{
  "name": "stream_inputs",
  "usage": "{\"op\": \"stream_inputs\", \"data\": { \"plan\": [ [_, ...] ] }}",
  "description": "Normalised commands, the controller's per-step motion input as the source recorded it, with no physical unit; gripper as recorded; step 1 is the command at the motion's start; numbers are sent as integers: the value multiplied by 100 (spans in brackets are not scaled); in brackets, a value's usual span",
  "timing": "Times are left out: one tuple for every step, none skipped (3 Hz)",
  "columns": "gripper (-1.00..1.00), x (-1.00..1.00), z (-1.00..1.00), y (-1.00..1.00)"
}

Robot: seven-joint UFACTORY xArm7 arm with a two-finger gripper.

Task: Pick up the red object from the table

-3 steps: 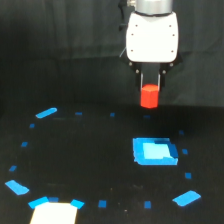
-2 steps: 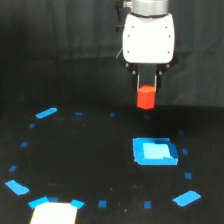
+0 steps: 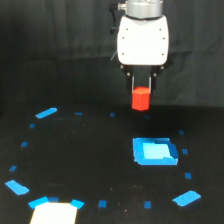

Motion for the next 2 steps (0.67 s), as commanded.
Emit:
{"op": "stream_inputs", "data": {
  "plan": [
    [-95,-17,-4,6],
    [-100,-14,-1,31]
  ]
}}
